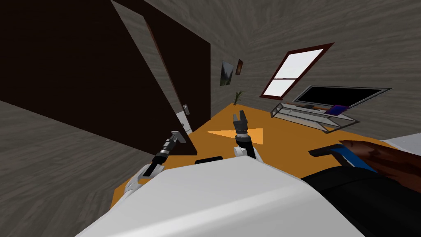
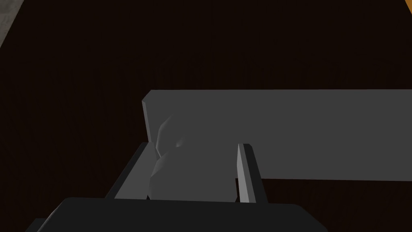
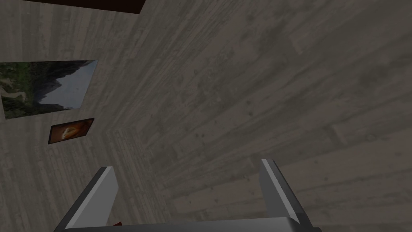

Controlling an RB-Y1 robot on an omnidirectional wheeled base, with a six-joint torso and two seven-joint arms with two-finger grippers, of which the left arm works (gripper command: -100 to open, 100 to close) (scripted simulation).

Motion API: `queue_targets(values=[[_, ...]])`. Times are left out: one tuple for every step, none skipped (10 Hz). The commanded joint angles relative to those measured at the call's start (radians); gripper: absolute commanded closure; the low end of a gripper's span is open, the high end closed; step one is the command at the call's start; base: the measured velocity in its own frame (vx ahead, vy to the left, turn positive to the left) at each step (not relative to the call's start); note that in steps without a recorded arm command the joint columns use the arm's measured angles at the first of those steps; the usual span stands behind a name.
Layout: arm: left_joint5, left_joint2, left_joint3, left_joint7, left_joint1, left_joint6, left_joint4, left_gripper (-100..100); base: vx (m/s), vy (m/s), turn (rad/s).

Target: Pull the door open

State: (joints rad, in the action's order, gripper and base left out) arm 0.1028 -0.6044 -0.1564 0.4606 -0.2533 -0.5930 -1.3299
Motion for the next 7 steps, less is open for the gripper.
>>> queue_targets(values=[[0.002,-0.021,-0.002,0.013,-0.013,-0.019,0.001,100,-0.204,0.075,-0.1],[0.001,-0.031,-0.006,0.02,-0.02,-0.031,0.0,100,-0.179,0.082,-0.112],[0.001,-0.04,-0.009,0.026,-0.025,-0.041,0.0,100,-0.153,0.095,-0.101],[0.001,-0.047,-0.012,0.031,-0.03,-0.051,-0.001,100,-0.162,0.068,-0.095],[0.0,-0.04,-0.015,0.026,-0.029,-0.042,-0.002,100,-0.076,0.023,-0.022],[-0.002,-0.052,-0.021,0.035,-0.036,-0.061,0.004,100,-0.12,0.071,-0.119],[-0.002,-0.056,-0.022,0.038,-0.038,-0.067,0.005,100,-0.142,0.088,-0.128]])
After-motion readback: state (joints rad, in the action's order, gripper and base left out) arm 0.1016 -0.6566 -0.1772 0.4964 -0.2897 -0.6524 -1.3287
